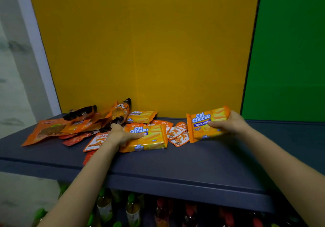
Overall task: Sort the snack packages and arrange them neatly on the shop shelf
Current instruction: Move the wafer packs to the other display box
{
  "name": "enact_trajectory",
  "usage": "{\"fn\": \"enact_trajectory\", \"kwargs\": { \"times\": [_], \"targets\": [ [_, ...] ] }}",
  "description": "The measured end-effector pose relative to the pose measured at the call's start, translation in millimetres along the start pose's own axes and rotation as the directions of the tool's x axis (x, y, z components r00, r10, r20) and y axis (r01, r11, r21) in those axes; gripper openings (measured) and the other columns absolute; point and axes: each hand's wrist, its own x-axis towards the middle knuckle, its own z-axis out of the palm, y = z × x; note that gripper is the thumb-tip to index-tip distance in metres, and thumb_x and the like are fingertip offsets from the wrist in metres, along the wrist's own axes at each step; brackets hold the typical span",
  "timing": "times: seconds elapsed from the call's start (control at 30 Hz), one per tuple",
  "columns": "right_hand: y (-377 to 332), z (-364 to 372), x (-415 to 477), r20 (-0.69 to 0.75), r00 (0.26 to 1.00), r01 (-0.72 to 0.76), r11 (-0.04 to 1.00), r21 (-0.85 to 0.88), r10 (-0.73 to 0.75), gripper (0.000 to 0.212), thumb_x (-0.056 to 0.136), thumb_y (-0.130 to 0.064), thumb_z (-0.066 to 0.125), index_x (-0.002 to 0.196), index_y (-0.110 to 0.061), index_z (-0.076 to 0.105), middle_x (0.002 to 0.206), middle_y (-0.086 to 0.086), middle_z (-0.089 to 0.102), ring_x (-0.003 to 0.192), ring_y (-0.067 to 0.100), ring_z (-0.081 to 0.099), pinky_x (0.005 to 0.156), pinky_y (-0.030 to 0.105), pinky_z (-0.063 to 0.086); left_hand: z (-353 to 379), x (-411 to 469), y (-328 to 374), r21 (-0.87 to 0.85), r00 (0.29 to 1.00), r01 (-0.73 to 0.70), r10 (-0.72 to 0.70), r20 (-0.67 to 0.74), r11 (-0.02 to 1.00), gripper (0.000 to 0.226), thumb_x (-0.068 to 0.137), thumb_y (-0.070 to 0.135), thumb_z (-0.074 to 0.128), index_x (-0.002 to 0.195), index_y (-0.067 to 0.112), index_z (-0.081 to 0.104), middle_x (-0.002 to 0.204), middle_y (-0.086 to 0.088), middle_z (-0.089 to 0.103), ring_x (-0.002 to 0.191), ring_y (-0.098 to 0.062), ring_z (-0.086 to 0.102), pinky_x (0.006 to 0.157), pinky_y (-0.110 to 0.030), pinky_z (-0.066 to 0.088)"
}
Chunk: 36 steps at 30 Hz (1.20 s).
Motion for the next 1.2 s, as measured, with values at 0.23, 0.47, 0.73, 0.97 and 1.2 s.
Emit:
{"fn": "enact_trajectory", "kwargs": {
  "times": [0.23, 0.47, 0.73, 0.97, 1.2],
  "targets": [
    [3.4, 5.2, -9.4, -0.080, 0.997, -0.008, 1.000, 0.011, 0.009, 0.082, 0.061, -0.034, 0.086, 0.127, -0.006, 0.047, 0.130, 0.013, 0.055, 0.118, 0.030, 0.052, 0.099, 0.042, 0.045, 6.6, -8.1, 5.0, -0.019, 0.997, -0.048, 0.049, 0.056, 0.999, 0.123, 0.068, 0.032, 0.081, 0.145, -0.002, -0.009, 0.153, -0.019, 0.020, 0.139, -0.035, 0.027, 0.109, -0.044, 0.030],
    [12.0, 7.4, -15.3, -0.133, 0.991, -0.023, 0.999, 0.048, 0.029, 0.085, 0.058, -0.036, 0.087, 0.127, -0.008, 0.047, 0.129, 0.012, 0.056, 0.117, 0.030, 0.054, 0.099, 0.044, 0.045, 11.8, -5.7, 9.4, -0.058, 0.994, -0.040, 0.046, 0.095, 0.998, 0.126, 0.067, 0.024, 0.083, 0.145, -0.002, -0.012, 0.154, -0.020, 0.018, 0.140, -0.036, 0.024, 0.111, -0.045, 0.028],
    [20.1, 0.0, -17.0, -0.152, 0.988, -0.001, 0.995, 0.096, 0.016, 0.077, 0.062, -0.035, 0.085, 0.124, -0.009, 0.049, 0.127, 0.013, 0.057, 0.115, 0.030, 0.055, 0.099, 0.046, 0.046, 20.3, -3.6, 11.4, -0.260, 0.986, -0.012, 0.055, 0.159, 0.966, 0.113, 0.064, 0.015, 0.085, 0.145, 0.000, 0.008, 0.144, -0.021, 0.037, 0.126, -0.035, 0.044, 0.093, -0.044, 0.046],
    [47.6, -44.1, -21.1, -0.133, 0.991, 0.016, 0.959, 0.281, 0.022, 0.064, 0.067, -0.037, 0.081, 0.119, -0.011, 0.054, 0.117, 0.010, 0.064, 0.104, 0.028, 0.063, 0.090, 0.045, 0.053, 38.6, -7.6, 29.9, -0.416, 0.941, 0.029, 0.116, 0.319, 0.909, 0.024, 0.077, 0.009, 0.073, 0.089, 0.004, 0.052, 0.069, -0.013, 0.069, 0.042, -0.016, 0.065, 0.037, -0.024, 0.052],
    [87.7, -132.9, -58.0, -0.163, 0.986, 0.042, 0.908, 0.416, 0.029, 0.038, 0.074, -0.027, 0.077, 0.106, -0.014, 0.063, 0.101, 0.007, 0.070, 0.092, 0.025, 0.067, 0.083, 0.038, 0.054, 98.8, -42.4, 90.6, -0.487, 0.889, -0.036, 0.251, 0.384, 0.873, 0.013, 0.085, 0.015, 0.064, 0.081, 0.006, 0.055, 0.045, -0.004, 0.066, 0.036, -0.011, 0.061, 0.039, -0.023, 0.051]
  ]
}}
